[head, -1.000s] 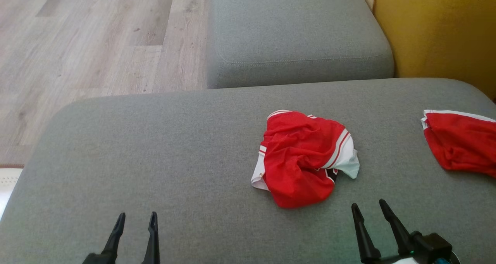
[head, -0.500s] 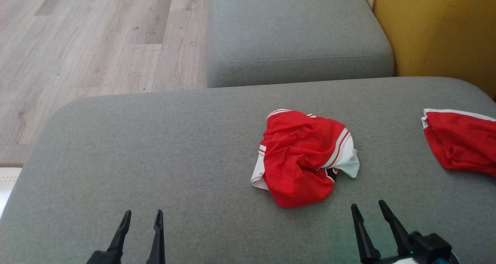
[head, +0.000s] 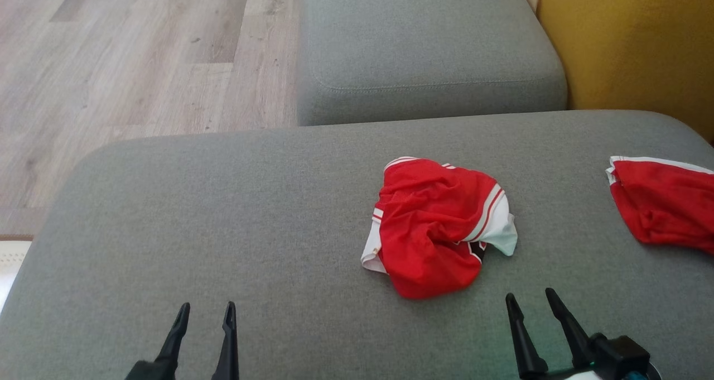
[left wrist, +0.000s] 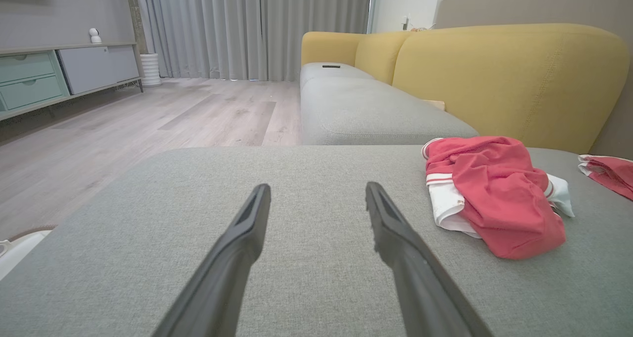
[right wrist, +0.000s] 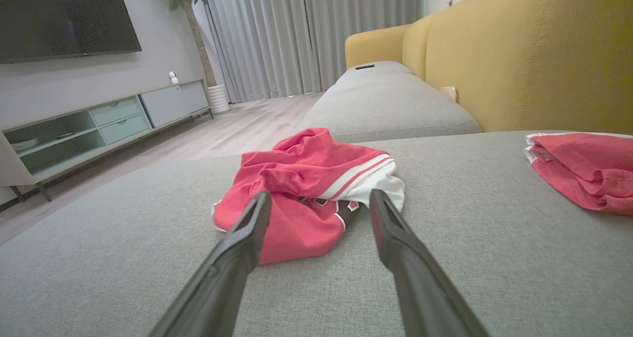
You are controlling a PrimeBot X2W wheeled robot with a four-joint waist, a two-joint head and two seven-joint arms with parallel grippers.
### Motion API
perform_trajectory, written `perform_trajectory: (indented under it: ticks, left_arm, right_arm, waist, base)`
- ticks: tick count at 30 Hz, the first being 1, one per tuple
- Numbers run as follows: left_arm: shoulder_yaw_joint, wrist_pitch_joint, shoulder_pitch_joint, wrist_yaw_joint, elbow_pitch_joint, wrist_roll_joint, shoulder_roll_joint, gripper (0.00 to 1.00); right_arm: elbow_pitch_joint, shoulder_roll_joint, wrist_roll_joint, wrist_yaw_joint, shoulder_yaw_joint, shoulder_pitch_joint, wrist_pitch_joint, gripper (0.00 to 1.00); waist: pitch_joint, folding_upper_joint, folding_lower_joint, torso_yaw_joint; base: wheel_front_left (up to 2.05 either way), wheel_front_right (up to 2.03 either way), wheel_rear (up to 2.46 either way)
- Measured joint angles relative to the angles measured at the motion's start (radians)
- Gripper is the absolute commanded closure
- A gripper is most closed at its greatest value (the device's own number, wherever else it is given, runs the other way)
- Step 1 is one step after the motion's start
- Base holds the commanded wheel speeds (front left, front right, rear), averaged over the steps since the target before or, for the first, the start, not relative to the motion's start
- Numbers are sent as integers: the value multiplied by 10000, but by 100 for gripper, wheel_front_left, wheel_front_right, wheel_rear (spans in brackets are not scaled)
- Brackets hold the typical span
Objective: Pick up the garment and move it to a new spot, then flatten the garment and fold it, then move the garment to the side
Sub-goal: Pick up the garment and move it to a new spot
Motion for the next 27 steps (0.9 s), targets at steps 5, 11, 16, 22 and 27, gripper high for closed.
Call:
perform_trajectory:
  ticks: [5,11,16,22,27]
  left_arm:
    - [-31,0,-1,0,0,-2,0,0]
    - [-196,0,-16,42,15,-29,0,0]
    - [-690,0,-706,-307,349,-27,0,0]
    - [-1779,-2,-2611,-1058,1289,470,-17,0]
    - [-2880,-17,-5138,-1346,2525,510,-44,0]
  right_arm:
    - [0,-2,0,0,4,0,0,0]
    - [0,-6,0,0,8,0,0,0]
    - [-33,-19,0,0,48,-49,0,0]
    - [-151,-125,-2,0,238,-291,0,0]
    - [-389,-299,-4,0,378,-958,0,0]
  waist:
    - [15,0,0,-4]
    - [93,0,0,-43]
    - [304,0,0,-91]
    - [737,0,0,-243]
    - [1401,0,0,-604]
  base:
    - [0,0,0]
    - [0,0,0]
    - [0,0,0]
    - [0,0,0]
    - [0,0,0]
